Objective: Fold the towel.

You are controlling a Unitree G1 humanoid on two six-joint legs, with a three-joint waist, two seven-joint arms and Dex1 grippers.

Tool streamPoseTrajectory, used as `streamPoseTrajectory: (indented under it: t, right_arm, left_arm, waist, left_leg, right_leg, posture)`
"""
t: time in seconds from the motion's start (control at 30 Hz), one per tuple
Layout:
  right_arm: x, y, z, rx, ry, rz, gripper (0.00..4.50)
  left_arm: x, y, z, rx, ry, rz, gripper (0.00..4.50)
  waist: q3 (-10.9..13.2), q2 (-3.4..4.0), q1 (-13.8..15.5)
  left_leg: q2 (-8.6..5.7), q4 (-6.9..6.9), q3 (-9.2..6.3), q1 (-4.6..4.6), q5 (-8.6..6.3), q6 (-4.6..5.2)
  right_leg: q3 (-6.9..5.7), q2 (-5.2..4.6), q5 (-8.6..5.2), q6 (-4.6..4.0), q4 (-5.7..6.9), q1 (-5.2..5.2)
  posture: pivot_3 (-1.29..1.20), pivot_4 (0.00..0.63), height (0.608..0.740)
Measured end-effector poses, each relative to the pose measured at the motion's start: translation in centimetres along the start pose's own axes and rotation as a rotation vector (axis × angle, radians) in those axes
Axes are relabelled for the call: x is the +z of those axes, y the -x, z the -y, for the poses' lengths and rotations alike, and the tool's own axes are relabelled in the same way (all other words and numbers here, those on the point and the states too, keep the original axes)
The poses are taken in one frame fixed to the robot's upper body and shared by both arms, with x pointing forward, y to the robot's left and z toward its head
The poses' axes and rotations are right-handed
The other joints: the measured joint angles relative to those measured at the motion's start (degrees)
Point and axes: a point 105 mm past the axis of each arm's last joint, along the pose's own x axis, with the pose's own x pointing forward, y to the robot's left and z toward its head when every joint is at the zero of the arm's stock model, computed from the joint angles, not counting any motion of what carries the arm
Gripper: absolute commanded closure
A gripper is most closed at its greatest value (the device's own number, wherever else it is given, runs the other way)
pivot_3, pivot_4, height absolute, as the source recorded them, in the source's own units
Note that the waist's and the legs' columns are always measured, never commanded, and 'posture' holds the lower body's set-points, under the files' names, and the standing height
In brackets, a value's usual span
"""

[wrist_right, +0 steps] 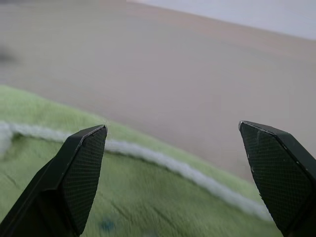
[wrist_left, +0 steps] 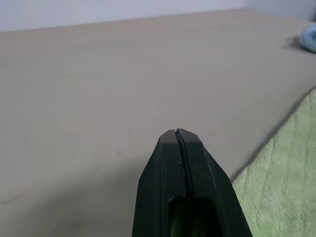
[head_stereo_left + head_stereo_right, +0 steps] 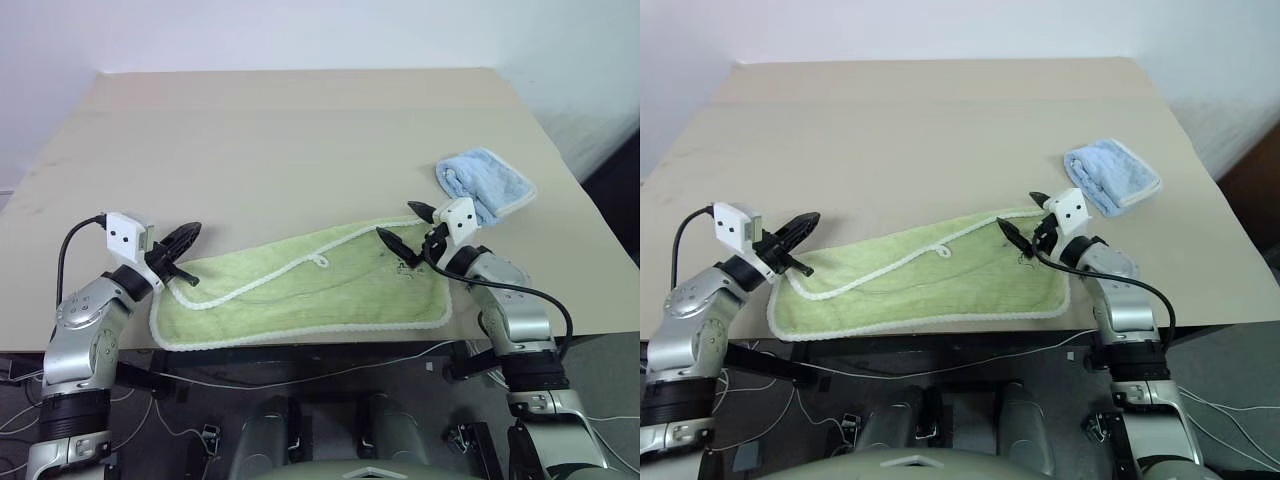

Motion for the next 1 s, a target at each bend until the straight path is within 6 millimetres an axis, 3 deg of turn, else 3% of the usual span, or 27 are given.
streamPoseTrajectory:
  t: [0.2, 0.27, 0.53, 0.67, 1.0]
  right_arm:
    - [-0.3, -0.5, -0.5, 0.017, 0.008, -0.006, 0.01]
    - [-0.4, -0.5, -0.5, 0.014, 0.008, -0.008, 0.0]
    - [-0.9, -0.2, -0.4, 0.002, 0.004, -0.025, 0.0]
    - [-1.1, -0.1, -0.4, -0.005, 0.002, -0.029, 0.0]
    - [-1.7, 0.3, -0.4, -0.023, -0.008, -0.042, 0.0]
  left_arm:
    - [-0.3, 1.3, -0.4, -0.037, -0.07, -0.069, 4.5]
    - [-0.6, 1.9, -0.2, -0.083, -0.09, -0.102, 4.13]
    - [-0.4, 4.7, 1.3, -0.404, -0.127, -0.216, 1.65]
    - [-1.2, 5.4, 1.6, -0.514, -0.18, -0.29, 0.31]
    - [-3.2, 5.3, 1.9, -0.706, -0.386, -0.425, 0.31]
  waist:
    - [0.0, 0.01, 0.2]
    - [0.0, 0.01, 0.0]
    - [0.0, 0.07, -0.1]
    - [0.0, 0.07, 0.0]
    - [0.0, 0.08, 0.0]
  left_leg:
    - [-0.03, 0.0, 0.0, -0.01, -0.08, -0.12]
    - [-0.02, -0.05, 0.01, -0.02, -0.08, -0.16]
    - [-0.02, -0.13, 0.03, -0.03, -0.1, -0.2]
    - [-0.04, -0.16, 0.03, -0.03, -0.12, -0.16]
    - [-0.04, -0.17, 0.07, -0.29, -0.12, -0.16]
  right_leg:
    - [0.0, -0.06, -0.03, -0.06, -0.01, -0.01]
    - [0.01, -0.07, -0.09, -0.16, -0.01, -0.06]
    - [0.03, -0.22, -0.12, -0.22, -0.01, -0.19]
    - [0.03, -0.24, -0.13, -0.24, -0.02, -0.36]
    - [0.07, -0.27, -0.12, -0.27, 0.01, -0.53]
  posture:
    - [0.0, 0.15, 0.74]
    - [0.0, 0.15, 0.74]
    - [0.0, 0.15, 0.74]
    - [0.0, 0.15, 0.74]
    - [0.0, 0.15, 0.74]
